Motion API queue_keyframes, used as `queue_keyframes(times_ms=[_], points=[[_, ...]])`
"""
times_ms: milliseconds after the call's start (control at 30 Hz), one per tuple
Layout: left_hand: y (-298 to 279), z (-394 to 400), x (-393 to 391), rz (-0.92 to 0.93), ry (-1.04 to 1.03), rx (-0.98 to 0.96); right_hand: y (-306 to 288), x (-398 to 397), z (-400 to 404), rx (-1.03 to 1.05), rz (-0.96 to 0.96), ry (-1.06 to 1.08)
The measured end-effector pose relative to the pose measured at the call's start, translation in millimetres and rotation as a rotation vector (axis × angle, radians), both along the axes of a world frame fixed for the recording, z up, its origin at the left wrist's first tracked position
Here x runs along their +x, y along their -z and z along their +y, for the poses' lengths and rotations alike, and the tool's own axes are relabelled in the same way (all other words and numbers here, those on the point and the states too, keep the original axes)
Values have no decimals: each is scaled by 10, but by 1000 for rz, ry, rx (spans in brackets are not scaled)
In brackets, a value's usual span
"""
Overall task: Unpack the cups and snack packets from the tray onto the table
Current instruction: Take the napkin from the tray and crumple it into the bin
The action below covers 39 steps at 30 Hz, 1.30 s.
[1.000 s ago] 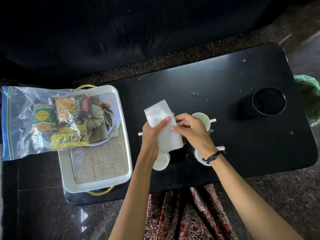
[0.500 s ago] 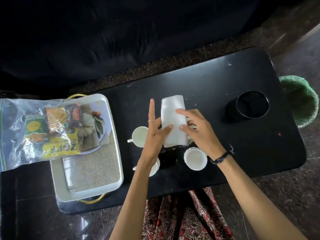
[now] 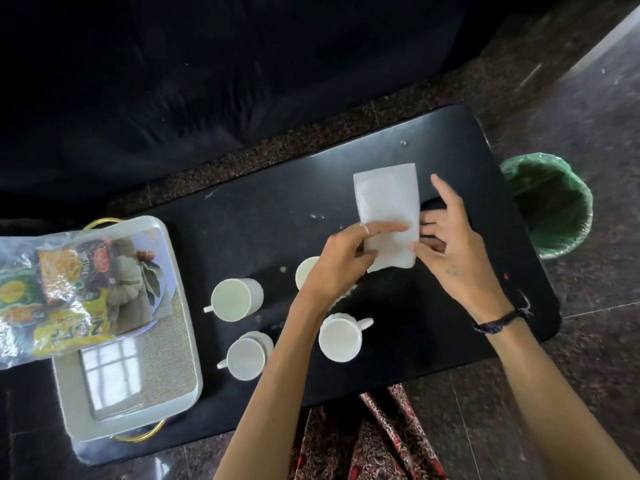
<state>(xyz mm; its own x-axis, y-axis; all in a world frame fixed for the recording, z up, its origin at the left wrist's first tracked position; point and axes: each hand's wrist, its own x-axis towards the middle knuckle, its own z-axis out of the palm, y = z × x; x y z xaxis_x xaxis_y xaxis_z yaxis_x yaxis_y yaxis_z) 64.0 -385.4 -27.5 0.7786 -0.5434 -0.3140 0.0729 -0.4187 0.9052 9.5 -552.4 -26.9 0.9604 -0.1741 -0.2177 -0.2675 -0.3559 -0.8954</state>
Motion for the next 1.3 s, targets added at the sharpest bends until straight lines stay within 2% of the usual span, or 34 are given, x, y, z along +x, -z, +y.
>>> queue_keyframes(times_ms=[133, 233, 433, 600, 733, 833, 933, 1100, 1300], points=[[29, -446, 149, -61, 69, -18, 53, -21, -372, -179, 1, 93], [76, -684, 219, -126, 98, 42, 103, -9, -520, -266, -19, 141], [189, -761, 185, -243, 151, 194, 217, 50, -520, -485, 8, 198], [292, -796, 142, -444, 163, 271, 286, 30, -489, -574, -6, 236], [297, -818, 127, -287, -3, 143, 300, -8, -475, -564, -19, 197], [288, -805, 100, -239, -105, 104, 322, -24, -492, -421, 66, 201], [309, -780, 131, -277, -103, 176, 325, -25, -488, -351, 96, 289], [338, -765, 136, -280, -75, 251, 296, 7, -454, -346, 106, 280], [304, -740, 26, -236, -105, 190, 201, -41, -383, -387, -40, 215]])
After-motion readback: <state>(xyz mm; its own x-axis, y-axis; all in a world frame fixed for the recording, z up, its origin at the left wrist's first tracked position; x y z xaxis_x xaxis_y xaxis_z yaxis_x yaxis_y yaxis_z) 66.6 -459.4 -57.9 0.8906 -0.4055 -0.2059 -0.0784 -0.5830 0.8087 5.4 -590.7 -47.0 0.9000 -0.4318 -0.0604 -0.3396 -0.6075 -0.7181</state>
